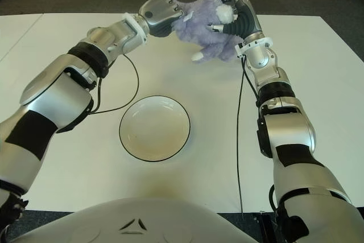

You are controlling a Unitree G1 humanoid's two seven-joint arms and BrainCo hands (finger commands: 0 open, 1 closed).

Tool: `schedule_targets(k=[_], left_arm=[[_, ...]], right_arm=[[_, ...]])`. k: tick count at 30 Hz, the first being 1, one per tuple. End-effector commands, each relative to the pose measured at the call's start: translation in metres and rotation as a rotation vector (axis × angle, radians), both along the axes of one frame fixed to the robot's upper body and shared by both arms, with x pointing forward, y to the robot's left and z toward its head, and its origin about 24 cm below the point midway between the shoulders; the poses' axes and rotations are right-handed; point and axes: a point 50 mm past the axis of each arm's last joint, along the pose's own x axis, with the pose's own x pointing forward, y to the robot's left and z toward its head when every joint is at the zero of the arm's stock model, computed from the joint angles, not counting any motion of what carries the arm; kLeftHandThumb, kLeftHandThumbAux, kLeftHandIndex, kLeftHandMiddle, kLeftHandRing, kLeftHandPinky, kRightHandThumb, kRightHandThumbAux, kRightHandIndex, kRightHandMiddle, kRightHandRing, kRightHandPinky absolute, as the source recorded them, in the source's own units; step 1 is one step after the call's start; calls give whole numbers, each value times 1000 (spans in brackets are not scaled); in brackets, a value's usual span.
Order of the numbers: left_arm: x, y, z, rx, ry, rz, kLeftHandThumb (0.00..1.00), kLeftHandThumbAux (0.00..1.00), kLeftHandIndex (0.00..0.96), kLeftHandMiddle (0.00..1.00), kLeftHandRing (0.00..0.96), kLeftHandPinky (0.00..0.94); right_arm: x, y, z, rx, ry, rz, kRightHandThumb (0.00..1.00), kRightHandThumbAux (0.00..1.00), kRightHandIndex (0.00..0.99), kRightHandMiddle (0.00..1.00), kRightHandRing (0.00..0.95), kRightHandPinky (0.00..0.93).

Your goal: Put the doll into the plate.

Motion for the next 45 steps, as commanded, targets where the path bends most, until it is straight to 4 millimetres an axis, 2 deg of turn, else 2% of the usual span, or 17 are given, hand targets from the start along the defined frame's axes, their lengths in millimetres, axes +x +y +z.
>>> schedule_targets(k=[1, 8, 15, 17, 22, 31, 40, 45], left_arm=[[-7, -1, -2, -22, -3, -79, 857, 661, 409, 553, 797, 775], [-16, 7, 0, -39, 44, -114, 858, 660, 411, 552, 795, 762], [-36, 15, 4, -18, 89, -112, 861, 657, 419, 562, 795, 770], [-42, 19, 5, -10, 97, -107, 853, 658, 437, 495, 811, 777], [-55, 31, 9, 24, 98, -76, 853, 656, 442, 492, 789, 763], [-89, 45, 19, 99, 74, -64, 848, 658, 442, 492, 782, 826], [-110, 48, 21, 97, 77, -75, 847, 659, 440, 492, 766, 811], [-119, 54, 26, 146, 84, -86, 848, 660, 438, 492, 763, 811]], right_arm=[[-1, 14, 6, -29, -50, 48, 352, 756, 791, 890, 891, 886], [-11, 23, -2, -50, -81, 97, 325, 752, 795, 887, 887, 884], [-27, 27, -11, -89, -74, 176, 321, 748, 798, 885, 883, 876], [-33, 28, -11, -116, -66, 214, 290, 753, 806, 887, 884, 875], [-49, 34, -9, -147, -81, 305, 283, 757, 810, 889, 890, 881], [-74, 42, -10, -174, -78, 462, 327, 778, 790, 883, 883, 869], [-86, 50, -9, -163, -82, 523, 353, 779, 789, 882, 881, 870], [-93, 55, -7, -142, -65, 581, 430, 751, 775, 873, 867, 845]])
